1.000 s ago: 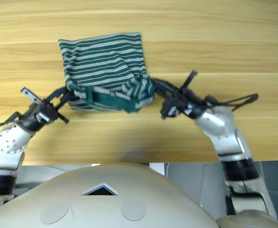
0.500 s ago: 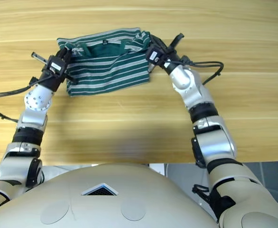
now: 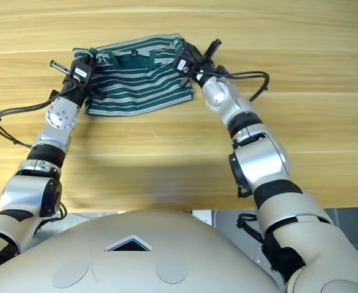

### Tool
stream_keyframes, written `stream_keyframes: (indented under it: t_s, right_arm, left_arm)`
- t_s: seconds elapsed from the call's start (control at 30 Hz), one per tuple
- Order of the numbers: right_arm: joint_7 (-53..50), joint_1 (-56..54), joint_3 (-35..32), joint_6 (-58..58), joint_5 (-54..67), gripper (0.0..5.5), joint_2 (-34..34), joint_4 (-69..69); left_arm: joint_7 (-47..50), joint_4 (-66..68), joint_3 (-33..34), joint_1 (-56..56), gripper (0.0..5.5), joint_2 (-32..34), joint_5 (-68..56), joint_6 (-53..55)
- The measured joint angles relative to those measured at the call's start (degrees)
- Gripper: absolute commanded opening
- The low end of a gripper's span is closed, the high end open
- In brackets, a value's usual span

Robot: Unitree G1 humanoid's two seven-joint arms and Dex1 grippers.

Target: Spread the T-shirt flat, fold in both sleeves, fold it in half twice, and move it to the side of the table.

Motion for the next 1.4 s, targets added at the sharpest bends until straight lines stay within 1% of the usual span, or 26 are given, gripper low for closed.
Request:
stream_keyframes:
  t_s: [0.03, 0.1, 0.13, 0.27, 0.4, 0.43, 0.47, 0.57, 0.63, 0.7, 0.73, 0.87, 1.0, 1.13, 1.27, 1.33, 1.4]
  right_arm:
    - [-0.3, -0.6, 0.0, 0.2, 0.0, 0.35, 0.1, 0.4]
    - [-0.5, -1.5, 0.0, 1.1, -0.1, 0.59, 0.2, 1.3]
    - [-0.5, -1.9, 0.1, 1.9, -0.1, 0.77, 0.5, 2.0]
    - [-0.8, -3.5, 0.4, 4.4, -0.2, 1.37, 1.5, 3.6]
    - [-1.6, -4.0, 0.8, 6.0, -0.2, 2.12, 1.9, 4.3]
    - [-1.7, -4.1, 0.9, 6.2, -0.2, 2.18, 2.0, 4.4]
    - [-1.7, -4.2, 1.0, 6.5, -0.2, 2.43, 2.3, 4.4]
    - [-2.2, -4.6, 1.0, 7.2, -0.2, 2.90, 2.9, 4.5]
    - [-3.1, -4.6, 1.0, 7.4, -0.2, 3.12, 3.2, 4.5]
    - [-4.2, -4.6, 1.4, 6.8, -0.4, 3.12, 3.4, 4.3]
    - [-5.5, -4.5, 2.7, 5.4, -1.7, 3.12, 3.4, 3.6]
    - [-9.1, 0.2, 10.5, -1.1, -8.4, 3.12, 4.4, -6.3]
    - [-9.0, 3.5, 18.3, -0.8, -15.6, 3.12, 6.0, -12.8]
    - [-8.9, 2.9, 23.1, 3.4, -20.6, 3.12, 8.4, -11.3]
    - [-7.8, 0.2, 24.7, 5.8, -21.0, 3.12, 10.4, -7.3]
    - [-7.7, -1.3, 26.1, 6.3, -22.6, 3.12, 10.4, -6.1]
    - [-7.1, -2.2, 29.2, 4.5, -24.8, 3.12, 7.7, -7.5]
  left_arm:
    - [0.0, 0.1, 0.0, 0.0, 0.10, -0.2, 0.0, 0.0]
    - [0.6, 1.1, 0.0, -0.2, 0.10, -0.6, 0.0, 0.1]
    - [0.8, 2.1, 0.2, -0.4, 0.38, -0.7, -0.6, 0.2]
    - [1.2, 5.9, 2.0, -3.1, 0.90, -1.1, -2.3, 1.5]
    - [1.2, 8.3, 2.2, -4.2, 1.58, -2.1, -2.4, 1.7]
    - [1.2, 9.0, 2.2, -4.6, 1.64, -2.2, -2.4, 1.8]
    - [1.2, 9.5, 2.3, -4.9, 1.88, -2.3, -2.6, 2.1]
    - [1.7, 11.1, 3.0, -5.9, 2.32, -2.8, -3.5, 3.1]
    - [2.7, 12.5, 4.1, -7.1, 2.59, -2.9, -4.5, 4.4]
    - [4.7, 14.7, 5.7, -9.2, 2.86, -2.8, -5.3, 6.9]
    - [6.5, 16.1, 6.6, -10.2, 3.11, -2.5, -5.9, 8.7]
    - [10.9, 19.0, 9.9, -10.9, 3.11, -0.8, -7.9, 12.1]
    - [12.2, 20.0, 12.6, -10.2, 3.11, -0.4, -10.6, 12.9]
    - [13.2, 20.0, 14.0, -10.2, 3.11, -1.9, -12.3, 13.0]
    - [13.8, 20.0, 15.4, -10.3, 3.11, -3.1, -13.4, 13.0]
    - [14.7, 20.0, 16.2, -10.4, 3.11, -3.6, -14.0, 13.0]
    - [15.3, 20.1, 16.6, -10.6, 3.11, -4.2, -14.5, 12.9]
